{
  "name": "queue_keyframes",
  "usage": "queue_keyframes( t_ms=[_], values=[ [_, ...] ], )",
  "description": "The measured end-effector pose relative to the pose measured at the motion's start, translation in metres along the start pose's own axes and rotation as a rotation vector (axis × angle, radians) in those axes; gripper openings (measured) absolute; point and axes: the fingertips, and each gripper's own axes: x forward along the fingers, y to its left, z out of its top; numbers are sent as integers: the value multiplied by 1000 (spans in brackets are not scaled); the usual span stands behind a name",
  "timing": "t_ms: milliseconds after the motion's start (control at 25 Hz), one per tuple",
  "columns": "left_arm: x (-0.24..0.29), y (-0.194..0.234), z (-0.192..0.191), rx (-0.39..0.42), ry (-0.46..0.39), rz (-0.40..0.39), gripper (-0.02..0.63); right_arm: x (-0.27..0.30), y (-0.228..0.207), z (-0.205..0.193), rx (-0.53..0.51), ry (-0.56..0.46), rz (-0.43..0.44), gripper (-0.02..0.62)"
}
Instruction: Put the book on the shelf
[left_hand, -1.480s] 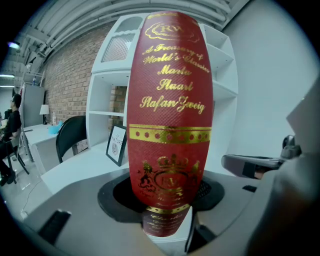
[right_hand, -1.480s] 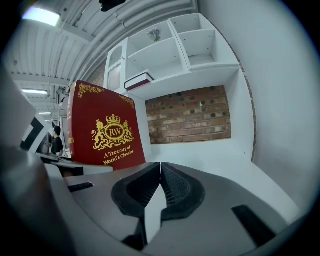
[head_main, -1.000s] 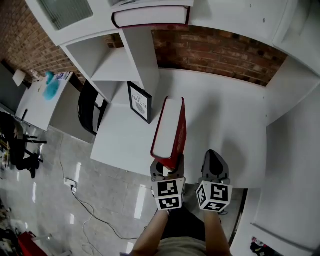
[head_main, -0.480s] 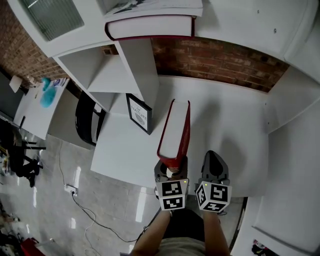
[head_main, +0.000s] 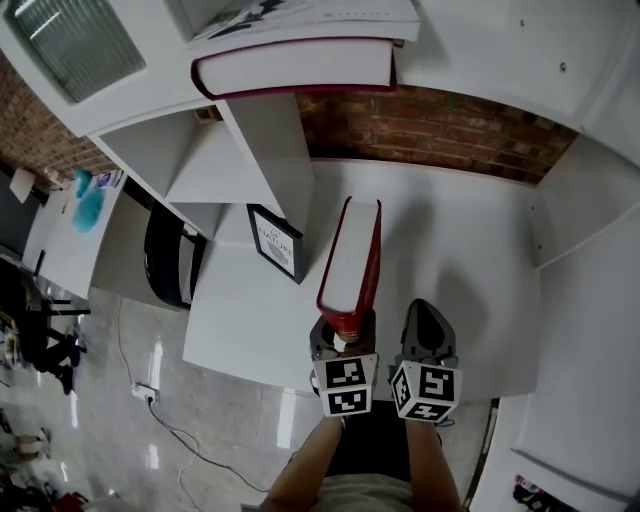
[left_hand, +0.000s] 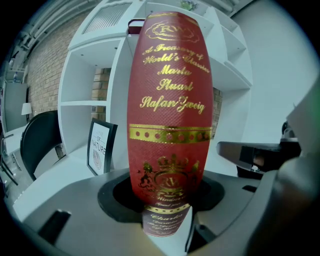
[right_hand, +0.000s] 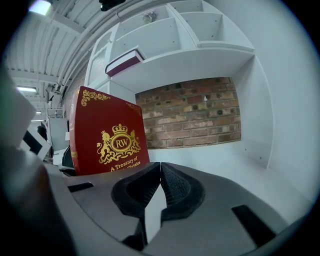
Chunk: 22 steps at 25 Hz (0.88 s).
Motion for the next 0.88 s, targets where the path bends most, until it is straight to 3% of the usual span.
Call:
queue_keyframes(
  t_ms=[360,880],
  values=[
    [21,-6,4,13,-10,-5,244,6,-17,5,-2,1,-27,17],
    [67,-8,9,13,-12,45,244,26,-37,8,-16,30,-1,17]
  ],
)
